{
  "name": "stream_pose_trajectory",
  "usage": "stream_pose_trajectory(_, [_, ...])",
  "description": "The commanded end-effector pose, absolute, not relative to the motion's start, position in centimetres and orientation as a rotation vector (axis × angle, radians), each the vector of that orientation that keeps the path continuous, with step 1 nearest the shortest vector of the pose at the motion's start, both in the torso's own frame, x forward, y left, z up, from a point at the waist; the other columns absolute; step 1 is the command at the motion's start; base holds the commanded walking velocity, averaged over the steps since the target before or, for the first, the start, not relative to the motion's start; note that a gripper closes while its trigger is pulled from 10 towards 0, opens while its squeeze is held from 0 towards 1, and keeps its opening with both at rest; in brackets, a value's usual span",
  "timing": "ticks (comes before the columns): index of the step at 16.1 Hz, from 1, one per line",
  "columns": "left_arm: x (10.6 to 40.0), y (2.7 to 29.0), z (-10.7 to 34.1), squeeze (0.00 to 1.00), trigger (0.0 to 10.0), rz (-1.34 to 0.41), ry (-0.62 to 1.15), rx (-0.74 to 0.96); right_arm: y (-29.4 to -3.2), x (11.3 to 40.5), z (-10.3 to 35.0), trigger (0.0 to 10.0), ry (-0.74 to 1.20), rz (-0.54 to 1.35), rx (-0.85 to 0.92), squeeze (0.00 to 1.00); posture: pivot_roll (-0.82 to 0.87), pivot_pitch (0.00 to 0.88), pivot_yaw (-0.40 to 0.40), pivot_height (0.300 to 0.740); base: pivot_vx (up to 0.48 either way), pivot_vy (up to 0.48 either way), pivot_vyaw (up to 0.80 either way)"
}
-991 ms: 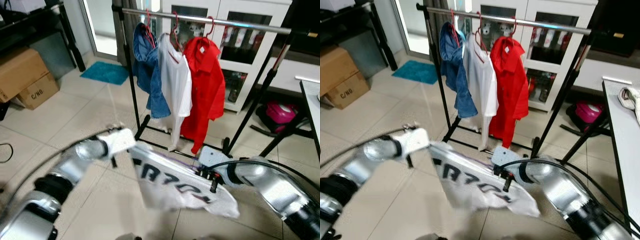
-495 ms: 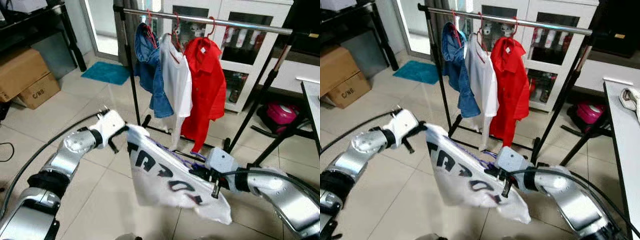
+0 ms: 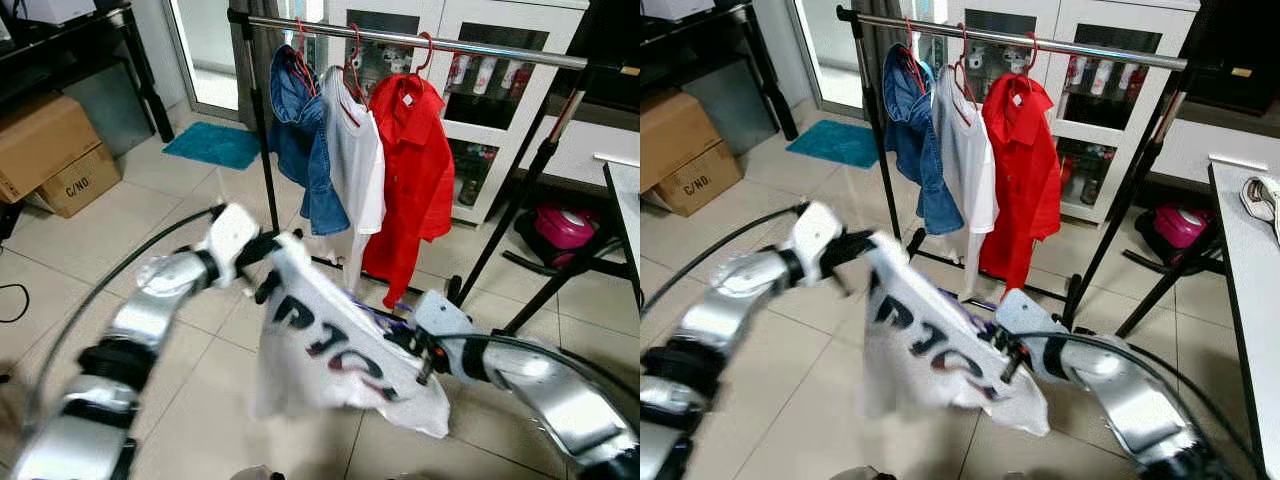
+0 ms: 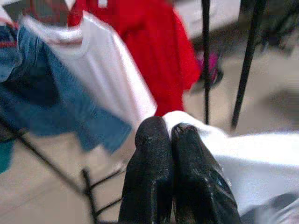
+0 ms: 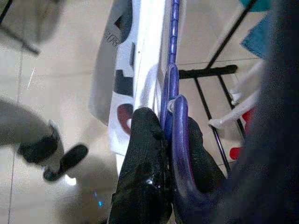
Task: Hang hanger
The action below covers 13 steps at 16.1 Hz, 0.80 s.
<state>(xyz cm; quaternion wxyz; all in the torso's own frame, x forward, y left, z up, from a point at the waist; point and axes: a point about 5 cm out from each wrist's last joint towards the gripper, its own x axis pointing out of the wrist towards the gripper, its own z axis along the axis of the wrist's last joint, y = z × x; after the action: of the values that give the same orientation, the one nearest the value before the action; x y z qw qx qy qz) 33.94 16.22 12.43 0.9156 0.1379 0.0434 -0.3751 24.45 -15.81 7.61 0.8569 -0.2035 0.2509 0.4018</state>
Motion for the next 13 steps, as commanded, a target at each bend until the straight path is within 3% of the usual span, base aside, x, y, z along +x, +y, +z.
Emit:
stream_pose_trajectory(1, [34.9, 17.3, 16.0, 0.00, 0.0, -0.694, -0.059, 0.135, -17.7, 23.8, 5.8, 0.0, 0.637, 0.782, -0.429, 0.00, -0.09, 0.000, 0.045, 0.740, 0.000, 0.000, 0.00])
stream_pose_trajectory(3, [34.9, 17.3, 17.5, 0.00, 0.0, -0.726, -0.116, -0.002, -18.9, 23.1, 4.2, 0.0, 0.715, 0.761, -0.472, 0.00, -0.09, 0.000, 0.044, 0.740, 0.000, 0.000, 0.00])
stream_pose_trajectory(5, [33.5, 16.3, 18.6, 0.00, 0.0, -0.927, -0.116, -0.097, -20.2, 22.6, 2.8, 0.0, 0.832, 0.702, -0.518, 0.00, -0.09, 0.000, 0.043, 0.740, 0.000, 0.000, 0.00])
stream_pose_trajectory(6, [33.4, 16.4, 19.1, 0.00, 0.0, -0.925, -0.145, -0.161, -20.2, 22.6, 2.8, 0.0, 0.844, 0.694, -0.505, 0.00, -0.09, 0.000, 0.044, 0.740, 0.000, 0.000, 0.00])
stream_pose_trajectory(10, [34.5, 19.3, 20.4, 0.00, 0.0, -0.726, -0.203, -0.299, -20.5, 22.6, 3.0, 0.0, 0.808, 0.678, -0.436, 0.00, -0.08, 0.000, 0.043, 0.740, 0.000, 0.000, 0.00])
stream_pose_trajectory(11, [35.0, 21.4, 20.7, 0.00, 0.0, -0.605, -0.213, -0.307, -20.8, 22.6, 3.2, 0.0, 0.776, 0.682, -0.428, 0.00, -0.08, 0.000, 0.042, 0.740, 0.000, 0.000, 0.00])
stream_pose_trajectory(13, [35.0, 23.0, 20.4, 0.00, 0.0, -0.523, -0.181, -0.275, -20.5, 23.0, 4.0, 0.0, 0.682, 0.713, -0.399, 0.00, -0.08, 0.000, 0.044, 0.740, 0.000, 0.000, 0.00])
